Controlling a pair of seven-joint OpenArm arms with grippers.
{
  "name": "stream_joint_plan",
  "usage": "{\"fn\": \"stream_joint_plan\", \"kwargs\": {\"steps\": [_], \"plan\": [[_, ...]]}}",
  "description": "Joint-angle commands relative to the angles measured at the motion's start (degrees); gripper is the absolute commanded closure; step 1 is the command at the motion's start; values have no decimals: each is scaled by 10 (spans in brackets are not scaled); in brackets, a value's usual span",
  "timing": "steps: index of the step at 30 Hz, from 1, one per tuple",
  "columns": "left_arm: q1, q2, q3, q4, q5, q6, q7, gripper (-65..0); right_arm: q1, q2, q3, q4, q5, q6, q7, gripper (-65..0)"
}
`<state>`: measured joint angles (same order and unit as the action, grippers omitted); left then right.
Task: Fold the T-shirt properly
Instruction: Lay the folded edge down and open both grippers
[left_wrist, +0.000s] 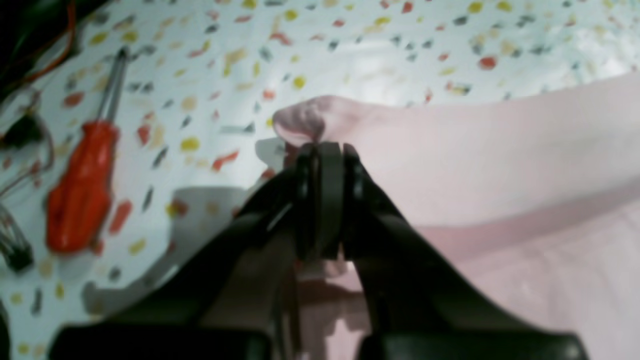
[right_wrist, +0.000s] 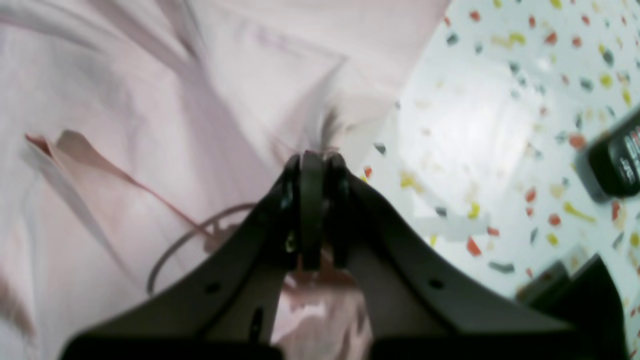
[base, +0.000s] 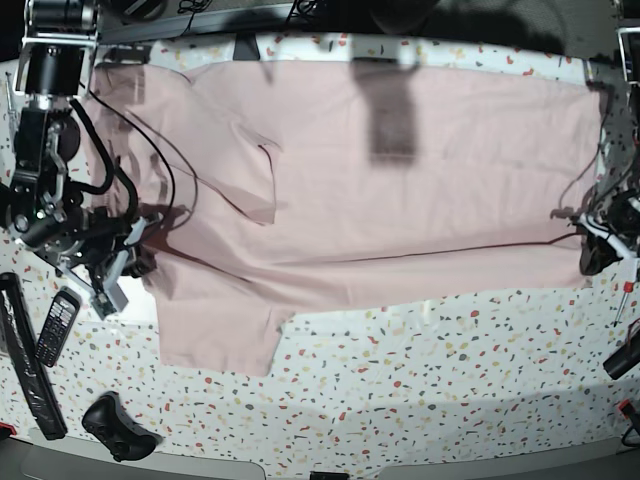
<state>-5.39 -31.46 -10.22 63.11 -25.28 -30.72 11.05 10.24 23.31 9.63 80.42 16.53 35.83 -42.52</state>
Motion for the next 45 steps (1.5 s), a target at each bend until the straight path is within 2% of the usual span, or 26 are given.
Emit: {"fn": "stream_joint_plan", "kwargs": {"steps": [1,4,8,13,20,24,30,34,37,41,44,45], "plan": [[1,-16,-15,20,-9,-2,-14,0,0,11,16,20,11,-3,10,0],[37,-16,-41,53,-9,-25,-14,0,-39,11,52,59,35,-3,6,0],[77,-16,-52,92,-9,-25,-14,0,-94,11,86,123,66,-2,-15,0],[112,-16,-52,119,-10,-25,-12,0,-161,11,120,183,67,-3,-16,0],[153,-16,-52,138,-9,-25,-2,0,-234,11,163,217,115,-2,-14,0],[162,-16,-53,138,-2,-25,1,0,-263,11,176,218,118,-2,-14,0],[162,-16,-95,138,3,-25,7,0,-282,11,220,218,120,0,-13,0],[162,-16,-120,138,3,-25,21,0,-282,11,247,218,120,18,-16,0],[163,-16,-120,138,2,-25,43,0,-282,11,249,218,120,19,-31,0],[174,-16,-120,138,3,-25,44,0,-284,10,249,218,120,19,-37,0],[177,-16,-120,138,4,-25,46,0,-283,10,249,218,120,19,-64,0],[177,-16,-120,138,6,-25,49,-50,-283,10,249,218,121,19,-75,0]]}}
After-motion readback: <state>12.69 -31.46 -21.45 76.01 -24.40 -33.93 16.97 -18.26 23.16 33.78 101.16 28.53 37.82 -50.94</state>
